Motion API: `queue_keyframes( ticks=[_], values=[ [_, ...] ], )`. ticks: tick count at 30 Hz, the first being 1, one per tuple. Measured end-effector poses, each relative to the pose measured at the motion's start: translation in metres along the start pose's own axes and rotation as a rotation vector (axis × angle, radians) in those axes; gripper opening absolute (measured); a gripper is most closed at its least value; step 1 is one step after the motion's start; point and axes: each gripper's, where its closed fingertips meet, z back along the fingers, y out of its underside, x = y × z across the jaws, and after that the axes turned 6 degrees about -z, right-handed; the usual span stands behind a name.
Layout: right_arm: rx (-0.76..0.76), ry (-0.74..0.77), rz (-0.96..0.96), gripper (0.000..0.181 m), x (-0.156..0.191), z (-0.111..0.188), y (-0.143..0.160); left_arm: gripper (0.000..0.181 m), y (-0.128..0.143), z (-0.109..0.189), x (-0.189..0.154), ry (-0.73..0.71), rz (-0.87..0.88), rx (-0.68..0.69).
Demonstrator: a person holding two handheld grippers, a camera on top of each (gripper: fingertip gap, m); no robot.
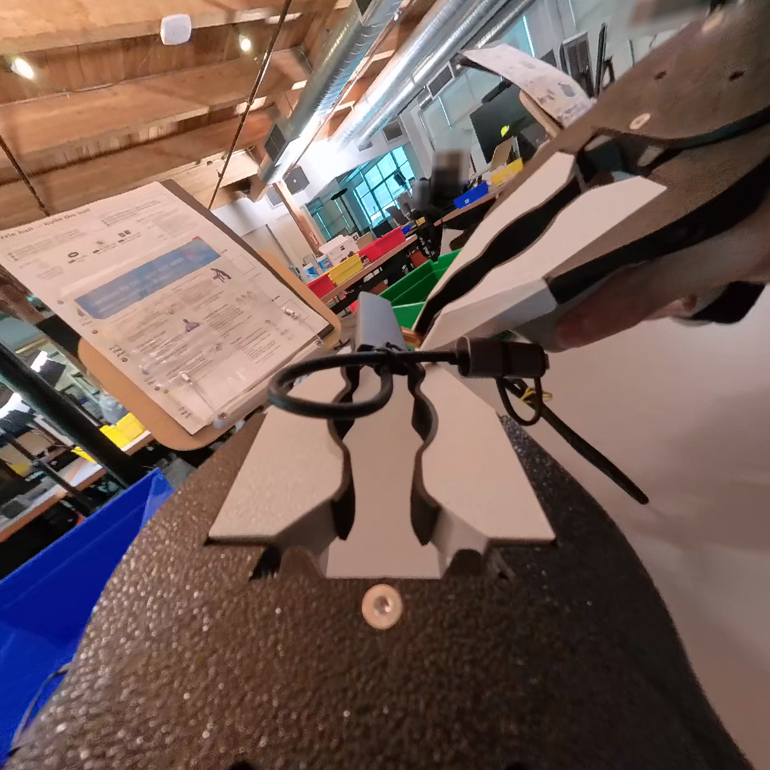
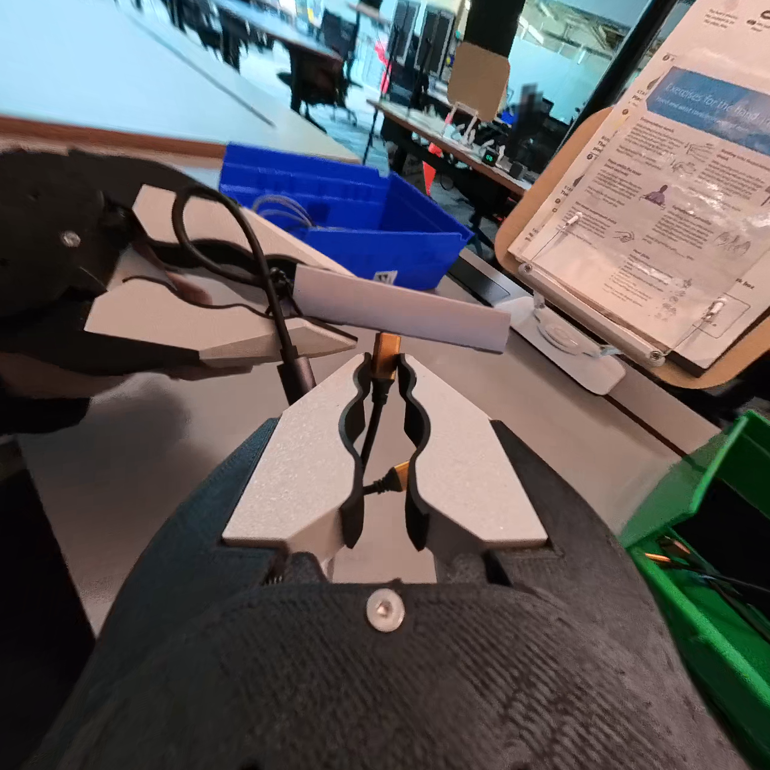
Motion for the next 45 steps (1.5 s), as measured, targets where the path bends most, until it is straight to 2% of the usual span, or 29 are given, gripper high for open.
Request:
queue_keyframes(
  ticks=[1,4,5,6,8,11,13,17,19,20,22,24,25,29,32,36,38,40,42,45],
  values=[
    [-0.036,-0.018,-0.04,0.01,0.0,0.001,-0.004,0.02,-0.002,0.001,0.001,-0.001,0.025,-0.016],
    [-0.115,-0.061,-0.125,0.014,0.001,0.0,-0.005,0.019,-0.005,0.002,0.004,0.004,0.08,-0.045],
    [-0.14,-0.057,-0.153,0.01,-0.001,-0.001,-0.006,0.018,-0.006,0.002,0.004,-0.001,0.095,-0.054],
    [-0.162,-0.051,-0.174,0.006,-0.002,-0.002,-0.005,0.006,-0.007,0.003,0.005,-0.004,0.119,-0.065],
    [-0.187,-0.065,-0.188,0.0,0.001,-0.004,-0.003,0.004,-0.009,0.003,0.006,-0.003,0.155,-0.077],
    [-0.181,-0.092,-0.196,0.0,0.007,-0.01,0.003,0.005,-0.001,0.001,-0.002,0.043,0.106,-0.063],
    [-0.175,-0.084,-0.206,0.0,0.004,-0.014,0.009,0.004,0.009,-0.002,-0.006,0.07,0.149,-0.04],
    [-0.187,-0.141,-0.359,0.031,0.001,-0.017,0.018,0.004,0.007,0.0,-0.004,0.101,0.208,-0.074],
    [-0.288,-0.235,-0.468,0.049,0.002,-0.011,0.007,0.004,-0.004,0.003,-0.006,0.166,0.304,-0.137],
    [-0.362,-0.293,-0.57,0.05,0.0,-0.005,-0.002,0.004,-0.01,0.005,-0.005,0.194,0.373,-0.178],
    [-0.515,-0.425,-0.799,0.046,-0.009,0.011,-0.018,0.004,-0.022,0.009,-0.003,0.251,0.512,-0.266],
    [-0.597,-0.474,-0.961,0.031,-0.024,0.021,-0.023,0.005,-0.024,0.011,-0.003,0.3,0.586,-0.295],
    [-0.607,-0.487,-0.99,0.023,-0.027,0.023,-0.024,0.005,-0.023,0.012,-0.006,0.319,0.582,-0.303],
    [-0.593,-0.583,-1.019,0.01,-0.022,0.029,-0.03,0.005,-0.015,0.013,-0.008,0.352,0.578,-0.304],
    [-0.569,-0.494,-1.041,0.008,-0.03,0.028,-0.034,0.025,0.009,0.012,-0.014,0.368,0.427,-0.181],
    [-0.501,-0.312,-1.12,0.008,-0.056,0.03,-0.022,0.039,0.041,0.021,0.013,0.252,0.184,-0.012],
    [-0.445,-0.25,-1.1,0.007,-0.06,0.029,-0.014,0.04,0.036,0.029,0.032,0.185,0.118,-0.008],
    [-0.397,-0.245,-1.109,0.007,-0.056,0.026,-0.008,0.041,0.011,0.035,0.043,0.141,0.081,-0.077],
    [-0.355,-0.268,-1.12,0.008,-0.047,0.02,-0.006,0.045,-0.006,0.036,0.036,0.158,0.034,-0.115],
    [-0.332,-0.332,-1.189,0.008,-0.034,0.015,-0.008,0.054,0.002,0.026,0.01,0.208,-0.117,-0.057]
  ],
)
